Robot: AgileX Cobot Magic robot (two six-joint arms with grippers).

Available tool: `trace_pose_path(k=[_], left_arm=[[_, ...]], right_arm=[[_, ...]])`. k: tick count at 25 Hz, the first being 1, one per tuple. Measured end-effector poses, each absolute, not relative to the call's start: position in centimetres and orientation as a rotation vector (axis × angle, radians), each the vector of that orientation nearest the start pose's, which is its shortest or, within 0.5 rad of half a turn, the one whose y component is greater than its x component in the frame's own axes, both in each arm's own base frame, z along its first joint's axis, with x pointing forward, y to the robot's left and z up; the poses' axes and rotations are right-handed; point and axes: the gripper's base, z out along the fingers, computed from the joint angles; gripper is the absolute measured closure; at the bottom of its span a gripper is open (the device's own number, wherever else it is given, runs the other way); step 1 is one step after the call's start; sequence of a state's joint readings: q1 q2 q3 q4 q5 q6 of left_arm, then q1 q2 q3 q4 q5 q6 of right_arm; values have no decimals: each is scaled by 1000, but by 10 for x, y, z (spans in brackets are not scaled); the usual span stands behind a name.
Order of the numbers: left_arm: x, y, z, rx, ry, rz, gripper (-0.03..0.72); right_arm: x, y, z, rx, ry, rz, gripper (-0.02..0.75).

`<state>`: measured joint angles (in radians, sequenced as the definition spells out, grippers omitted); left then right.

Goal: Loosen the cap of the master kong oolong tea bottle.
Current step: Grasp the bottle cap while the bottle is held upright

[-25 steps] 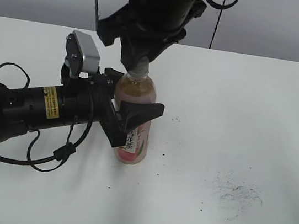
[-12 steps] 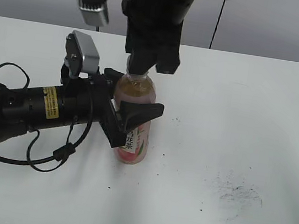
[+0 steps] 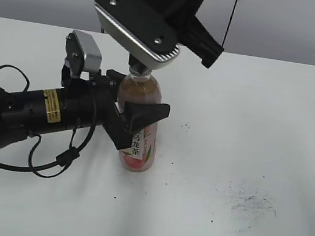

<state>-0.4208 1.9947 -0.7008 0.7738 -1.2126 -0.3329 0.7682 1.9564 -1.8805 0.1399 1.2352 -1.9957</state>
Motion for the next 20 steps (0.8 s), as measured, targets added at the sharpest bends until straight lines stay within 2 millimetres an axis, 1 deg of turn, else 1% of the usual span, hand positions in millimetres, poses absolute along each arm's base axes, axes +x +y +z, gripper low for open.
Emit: trace_pose_path(k=[2, 3, 4, 6, 8, 10, 13, 14, 17, 18, 20], left_arm=[[277, -189, 130, 876, 1507, -912, 244], [277, -189, 130, 876, 1508, -913, 244], [277, -189, 130, 876, 1508, -913, 244], [277, -189, 130, 876, 1508, -913, 244], [276, -189, 130, 889, 1503, -911, 244], [275, -190, 130, 902, 1497, -910, 244], [275, -190, 130, 903, 1496, -910, 244], [275, -190, 129, 905, 1496, -911, 244], [275, -190, 129, 905, 1496, -911, 244], [275, -190, 129, 905, 1496, -911, 244], [275, -190, 129, 905, 1496, -911, 244]], right_arm=[[296, 303, 310, -2739, 462, -135, 665], [296, 303, 310, -2741, 453, -136, 665], [296, 303, 310, -2738, 461, -132, 665], [295, 304, 310, -2717, 538, -104, 660], [294, 306, 309, -2683, 634, -63, 624], [293, 309, 308, -2649, 736, -32, 538], [293, 308, 310, -2565, 971, 17, 391], [293, 308, 310, -2533, 1059, 31, 358], [294, 306, 311, -2358, 1423, 83, 321], [295, 306, 311, -2270, 1565, 95, 316], [298, 305, 313, -2034, 1828, 115, 310]])
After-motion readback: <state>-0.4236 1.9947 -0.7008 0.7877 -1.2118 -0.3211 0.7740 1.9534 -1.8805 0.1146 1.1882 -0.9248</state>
